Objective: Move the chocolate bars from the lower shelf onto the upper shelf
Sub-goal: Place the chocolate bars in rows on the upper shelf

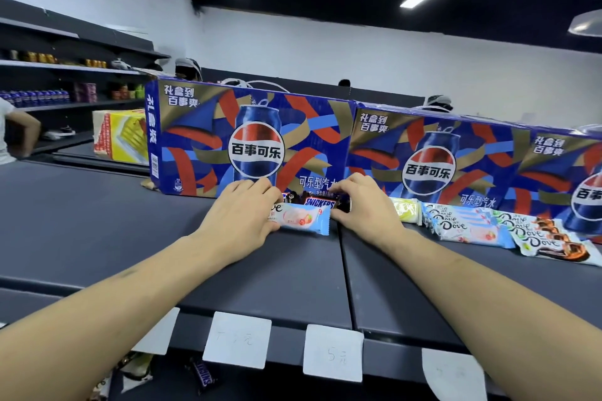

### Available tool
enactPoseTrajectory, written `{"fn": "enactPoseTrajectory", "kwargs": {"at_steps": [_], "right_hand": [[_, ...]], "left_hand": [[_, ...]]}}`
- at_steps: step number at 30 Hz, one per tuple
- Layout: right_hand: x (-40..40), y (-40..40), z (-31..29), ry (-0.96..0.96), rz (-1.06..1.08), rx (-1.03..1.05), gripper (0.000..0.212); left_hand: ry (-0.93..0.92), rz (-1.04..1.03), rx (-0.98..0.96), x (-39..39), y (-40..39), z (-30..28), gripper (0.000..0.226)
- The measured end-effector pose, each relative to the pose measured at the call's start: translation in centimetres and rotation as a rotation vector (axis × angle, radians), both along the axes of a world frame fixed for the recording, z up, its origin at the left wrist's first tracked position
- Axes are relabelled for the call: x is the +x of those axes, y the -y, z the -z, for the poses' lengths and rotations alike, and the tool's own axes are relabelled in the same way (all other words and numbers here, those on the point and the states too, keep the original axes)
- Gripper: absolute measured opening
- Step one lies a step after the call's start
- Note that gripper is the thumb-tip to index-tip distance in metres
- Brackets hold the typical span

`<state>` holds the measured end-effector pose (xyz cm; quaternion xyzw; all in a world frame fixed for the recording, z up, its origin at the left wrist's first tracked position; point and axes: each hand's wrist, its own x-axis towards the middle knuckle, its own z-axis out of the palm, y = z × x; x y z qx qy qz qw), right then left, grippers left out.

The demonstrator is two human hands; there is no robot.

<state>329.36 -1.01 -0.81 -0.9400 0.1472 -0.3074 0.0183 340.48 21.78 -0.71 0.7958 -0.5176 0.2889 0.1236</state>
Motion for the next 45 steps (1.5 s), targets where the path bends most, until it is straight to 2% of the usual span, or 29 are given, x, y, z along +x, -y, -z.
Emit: {"fn": "enactPoseTrajectory", "kwargs": {"at_steps": [7,18,21,25,32,41,43,45], "right_hand": [[-4.8,2.2,-0.7,-0.042,0.003,0.058,0.035],[-18.5,10.1,-1.4,-0.017,0.102,0.075,0.026],[-22.1,12.3,-1.5,0.001,0.143,0.09,0.028],[-25.1,14.0,-1.4,0.048,0.157,0.116,0.028],[-27.1,15.5,-0.7,0.006,0.132,0.114,0.029],[-25.9,14.6,-0.3,0.036,0.126,0.129,0.026],[-25.5,13.9,-0.4,0.049,0.133,0.134,0.025],[-25.2,12.9,-0.3,0.053,0.145,0.145,0.023]], "left_hand": [[0.036,0.018,0.008,-4.3,3.1,-0.9,0.04],[0.026,0.075,0.037,-15.0,12.5,-0.8,0.038],[-0.023,0.076,0.054,-17.6,15.5,-0.6,0.038],[-0.22,0.052,-0.004,-19.4,18.3,-0.3,0.039],[-0.378,0.005,-0.048,-21.6,22.9,-0.1,0.041],[-0.336,-0.004,0.018,-21.2,25.5,0.0,0.02],[-0.309,-0.006,0.036,-20.9,25.6,0.1,0.023],[-0.275,0.006,0.034,-20.4,25.3,0.1,0.036]]}}
